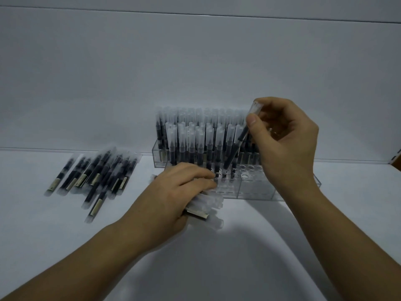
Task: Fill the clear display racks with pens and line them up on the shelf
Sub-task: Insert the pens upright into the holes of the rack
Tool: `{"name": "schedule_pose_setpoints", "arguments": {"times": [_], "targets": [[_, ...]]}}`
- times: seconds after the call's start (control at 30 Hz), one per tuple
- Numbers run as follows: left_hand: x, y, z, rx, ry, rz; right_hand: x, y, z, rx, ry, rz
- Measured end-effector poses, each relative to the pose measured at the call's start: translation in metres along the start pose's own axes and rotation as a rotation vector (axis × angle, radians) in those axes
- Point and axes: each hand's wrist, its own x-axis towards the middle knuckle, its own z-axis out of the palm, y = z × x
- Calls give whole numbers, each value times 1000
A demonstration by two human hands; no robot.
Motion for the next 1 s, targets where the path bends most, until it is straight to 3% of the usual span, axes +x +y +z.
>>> {"name": "schedule_pose_setpoints", "arguments": {"times": [0.7, 1.0], "targets": [[-1, 0, 13, 81, -62, -42, -5, 14, 4, -272, -192, -93], [0, 4, 10, 75, -28, -41, -6, 15, 7, -372, -181, -163]]}}
